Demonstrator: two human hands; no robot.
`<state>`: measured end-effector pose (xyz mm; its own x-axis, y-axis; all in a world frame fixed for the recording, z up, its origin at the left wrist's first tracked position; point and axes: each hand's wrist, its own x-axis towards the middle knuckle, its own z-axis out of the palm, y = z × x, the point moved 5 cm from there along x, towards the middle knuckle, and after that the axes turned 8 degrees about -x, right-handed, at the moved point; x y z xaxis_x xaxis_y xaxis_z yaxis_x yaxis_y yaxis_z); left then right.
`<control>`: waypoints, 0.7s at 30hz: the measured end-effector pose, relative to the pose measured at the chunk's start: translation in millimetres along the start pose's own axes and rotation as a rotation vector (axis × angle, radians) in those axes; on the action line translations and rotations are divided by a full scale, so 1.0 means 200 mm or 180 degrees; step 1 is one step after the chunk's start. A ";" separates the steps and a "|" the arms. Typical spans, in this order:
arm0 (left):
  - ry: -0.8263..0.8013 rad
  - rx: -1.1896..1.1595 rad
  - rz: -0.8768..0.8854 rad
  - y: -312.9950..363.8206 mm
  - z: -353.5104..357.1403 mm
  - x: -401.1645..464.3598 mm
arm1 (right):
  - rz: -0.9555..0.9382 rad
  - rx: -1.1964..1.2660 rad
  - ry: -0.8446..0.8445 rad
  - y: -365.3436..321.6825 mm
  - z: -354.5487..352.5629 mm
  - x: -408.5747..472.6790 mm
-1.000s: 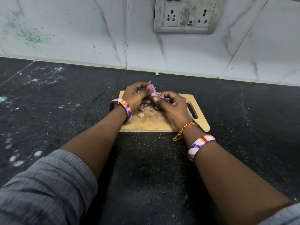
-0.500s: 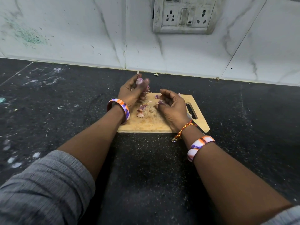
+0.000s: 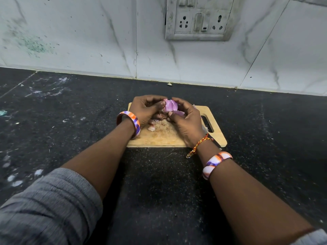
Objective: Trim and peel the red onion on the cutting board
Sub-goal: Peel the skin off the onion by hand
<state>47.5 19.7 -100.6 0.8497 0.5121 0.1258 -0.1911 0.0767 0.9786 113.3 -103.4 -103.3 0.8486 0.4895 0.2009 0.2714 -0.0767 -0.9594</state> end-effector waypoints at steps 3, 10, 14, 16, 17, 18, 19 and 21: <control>0.0104 -0.0185 0.0040 0.01 -0.01 0.00 | -0.0040 0.0055 0.0035 -0.01 0.00 0.00; 0.0051 0.0002 0.0085 0.00 0.00 0.02 | -0.0127 0.0158 0.0058 -0.02 -0.01 0.00; 0.0198 0.0005 -0.0073 -0.01 -0.02 0.02 | -0.0178 0.0223 -0.0044 -0.02 0.00 0.00; 0.0307 0.0009 -0.0071 -0.01 -0.03 0.02 | -0.0178 0.0322 -0.0087 -0.01 0.00 0.00; 0.0376 0.0050 -0.0044 -0.01 -0.03 0.02 | -0.0175 0.0380 -0.0090 -0.01 0.00 0.00; 0.0434 0.0119 -0.0012 -0.01 -0.04 0.03 | -0.0173 0.0437 -0.0080 -0.01 -0.01 0.00; 0.0469 0.0176 0.0011 -0.01 -0.04 0.03 | -0.0161 0.0489 -0.0067 -0.01 -0.01 0.01; 0.0512 0.0251 0.0040 -0.02 -0.05 0.04 | -0.0087 0.0595 -0.0074 0.00 -0.01 0.01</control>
<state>49.2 32.0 -105.1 0.7567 0.6433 0.1165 -0.1567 0.0054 0.9876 115.5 -104.2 -101.9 0.8307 0.5092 0.2249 0.2033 0.0987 -0.9741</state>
